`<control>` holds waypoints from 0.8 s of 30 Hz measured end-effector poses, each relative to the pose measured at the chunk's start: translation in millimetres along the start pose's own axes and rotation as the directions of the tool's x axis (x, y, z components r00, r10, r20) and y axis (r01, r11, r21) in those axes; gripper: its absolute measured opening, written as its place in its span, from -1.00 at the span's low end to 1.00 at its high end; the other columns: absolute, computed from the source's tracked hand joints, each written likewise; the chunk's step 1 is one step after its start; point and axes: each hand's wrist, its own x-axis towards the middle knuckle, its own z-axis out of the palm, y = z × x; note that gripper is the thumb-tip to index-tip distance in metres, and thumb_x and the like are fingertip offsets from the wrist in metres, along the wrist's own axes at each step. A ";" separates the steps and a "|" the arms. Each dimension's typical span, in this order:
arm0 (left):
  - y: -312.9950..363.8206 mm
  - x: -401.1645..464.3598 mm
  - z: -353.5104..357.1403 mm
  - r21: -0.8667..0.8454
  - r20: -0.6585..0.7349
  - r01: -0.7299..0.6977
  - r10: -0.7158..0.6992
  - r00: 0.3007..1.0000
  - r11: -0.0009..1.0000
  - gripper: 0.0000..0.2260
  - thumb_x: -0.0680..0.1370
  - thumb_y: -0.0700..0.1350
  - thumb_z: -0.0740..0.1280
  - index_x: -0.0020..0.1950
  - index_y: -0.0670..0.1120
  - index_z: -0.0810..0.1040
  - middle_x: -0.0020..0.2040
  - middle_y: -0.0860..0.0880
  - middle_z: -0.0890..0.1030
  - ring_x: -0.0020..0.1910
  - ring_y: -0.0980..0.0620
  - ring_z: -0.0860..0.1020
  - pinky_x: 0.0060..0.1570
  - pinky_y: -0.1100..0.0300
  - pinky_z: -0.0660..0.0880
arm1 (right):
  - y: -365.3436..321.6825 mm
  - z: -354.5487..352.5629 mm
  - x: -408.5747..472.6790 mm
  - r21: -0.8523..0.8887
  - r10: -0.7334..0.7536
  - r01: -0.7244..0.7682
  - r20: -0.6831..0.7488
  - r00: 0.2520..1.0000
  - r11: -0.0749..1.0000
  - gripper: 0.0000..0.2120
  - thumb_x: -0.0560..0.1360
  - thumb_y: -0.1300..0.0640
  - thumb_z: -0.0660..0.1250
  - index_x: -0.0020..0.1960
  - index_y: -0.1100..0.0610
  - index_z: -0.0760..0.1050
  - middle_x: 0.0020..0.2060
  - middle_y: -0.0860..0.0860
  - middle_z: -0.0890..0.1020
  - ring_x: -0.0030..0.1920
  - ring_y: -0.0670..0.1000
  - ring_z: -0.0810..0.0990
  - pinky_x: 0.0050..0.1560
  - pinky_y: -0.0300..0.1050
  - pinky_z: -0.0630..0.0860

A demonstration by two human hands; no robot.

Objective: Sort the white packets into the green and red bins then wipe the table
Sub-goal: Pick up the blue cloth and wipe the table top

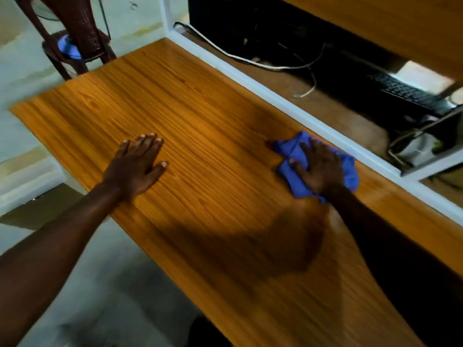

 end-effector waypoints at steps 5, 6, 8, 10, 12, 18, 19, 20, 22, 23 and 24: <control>-4.9 -3.2 2.3 -0.032 -0.004 -0.010 0.010 1.000 0.999 -0.34 0.60 0.29 -0.02 0.62 -0.03 0.12 0.62 -0.08 0.14 0.60 -0.10 0.08 0.52 -0.19 -0.01 | 6.1 -2.1 -5.9 -0.012 0.053 -0.054 -0.024 0.998 0.998 -0.14 0.43 -0.51 -0.18 0.58 -0.09 0.18 0.58 0.08 0.26 0.54 0.19 0.24 0.46 0.32 0.16; -6.0 -3.9 3.4 -0.031 -0.004 -0.009 0.009 1.000 0.999 -0.38 0.63 0.26 0.02 0.62 -0.03 0.11 0.63 -0.08 0.14 0.60 -0.11 0.08 0.51 -0.20 0.00 | -11.5 2.0 -21.3 0.000 0.023 -0.023 -0.013 1.000 1.000 -0.17 0.44 -0.51 -0.16 0.59 -0.12 0.14 0.58 0.08 0.24 0.55 0.20 0.22 0.45 0.35 0.14; -2.8 -2.4 4.1 -0.006 0.011 0.023 -0.023 1.000 1.000 -0.40 0.65 0.20 0.09 0.62 -0.05 0.10 0.63 -0.10 0.12 0.60 -0.15 0.08 0.51 -0.24 0.00 | -48.3 11.5 -63.8 0.011 -0.101 0.101 0.005 0.995 0.995 -0.22 0.48 -0.51 -0.10 0.60 -0.18 0.08 0.58 0.10 0.23 0.54 0.24 0.23 0.43 0.39 0.13; 9.0 -8.3 0.8 0.000 0.066 0.081 -0.081 0.995 0.997 -0.38 0.65 0.21 0.09 0.62 -0.06 0.08 0.63 -0.11 0.10 0.60 -0.18 0.06 0.50 -0.29 0.00 | -89.8 21.3 -126.6 0.002 -0.233 0.233 -0.009 0.972 0.972 -0.25 0.49 -0.50 -0.04 0.59 -0.20 0.12 0.58 0.12 0.23 0.52 0.28 0.25 0.43 0.41 0.14; 36.7 -26.2 0.7 0.019 0.106 0.074 -0.076 0.991 0.997 -0.34 0.63 0.26 0.05 0.62 -0.06 0.06 0.64 -0.10 0.07 0.61 -0.17 0.04 0.50 -0.31 -0.01 | -125.7 29.3 -199.1 0.054 -0.346 0.347 -0.029 0.938 0.936 -0.26 0.49 -0.49 -0.01 0.58 -0.18 0.20 0.60 0.11 0.20 0.55 0.28 0.21 0.46 0.41 0.09; 170.5 -111.0 15.9 0.003 0.160 -0.075 0.074 0.984 0.997 -0.26 0.52 0.33 -0.16 0.63 -0.01 0.05 0.65 -0.05 0.04 0.62 -0.15 0.00 0.51 -0.27 -0.06 | -115.2 33.0 -315.9 0.084 -0.509 0.508 -0.018 0.861 0.857 -0.28 0.50 -0.50 0.01 0.57 -0.22 0.19 0.61 0.03 0.16 0.61 0.20 0.10 0.50 0.37 0.05; 191.8 -121.8 19.7 0.001 0.159 -0.092 0.091 0.983 0.996 -0.27 0.52 0.32 -0.15 0.63 -0.01 0.08 0.64 -0.06 0.07 0.61 -0.16 0.02 0.51 -0.28 -0.05 | -98.5 32.8 -312.3 0.091 -0.489 0.489 -0.025 0.872 0.868 -0.29 0.51 -0.50 0.02 0.57 -0.22 0.20 0.61 0.02 0.18 0.60 0.19 0.12 0.50 0.37 0.07; 213.6 -129.1 23.3 -0.007 0.153 -0.109 0.109 0.982 0.994 -0.28 0.53 0.31 -0.13 0.62 -0.02 0.11 0.63 -0.07 0.11 0.61 -0.17 0.05 0.51 -0.29 -0.04 | -77.3 32.2 -303.6 0.095 -0.447 0.448 -0.024 0.894 0.889 -0.30 0.51 -0.48 0.02 0.57 -0.21 0.21 0.60 0.02 0.19 0.60 0.19 0.14 0.50 0.36 0.09; 248.1 -138.1 31.1 -0.001 0.126 -0.141 0.140 0.982 0.990 -0.31 0.54 0.28 -0.10 0.61 -0.02 0.17 0.62 -0.08 0.17 0.60 -0.18 0.09 0.49 -0.32 -0.01 | -30.7 28.4 -278.1 0.084 -0.327 0.326 -0.003 0.945 0.942 -0.30 0.51 -0.47 0.03 0.56 -0.18 0.23 0.60 0.04 0.20 0.59 0.20 0.16 0.51 0.35 0.09; 262.0 -139.7 35.0 0.006 0.108 -0.143 0.142 0.984 0.990 -0.32 0.55 0.28 -0.09 0.60 0.00 0.18 0.62 -0.08 0.17 0.60 -0.17 0.09 0.49 -0.31 -0.01 | -3.6 24.6 -263.4 0.066 -0.258 0.256 0.018 0.966 0.964 -0.29 0.50 -0.47 0.01 0.57 -0.17 0.22 0.60 0.05 0.18 0.59 0.20 0.14 0.52 0.35 0.07; 269.2 -140.5 37.7 0.011 0.087 -0.132 0.131 0.988 0.991 -0.33 0.55 0.29 -0.08 0.61 0.01 0.17 0.62 -0.06 0.15 0.60 -0.16 0.08 0.50 -0.30 -0.01 | 21.7 20.6 -248.9 0.057 -0.184 0.182 0.039 0.982 0.982 -0.27 0.50 -0.48 -0.03 0.57 -0.18 0.19 0.61 0.04 0.15 0.60 0.19 0.12 0.53 0.34 0.04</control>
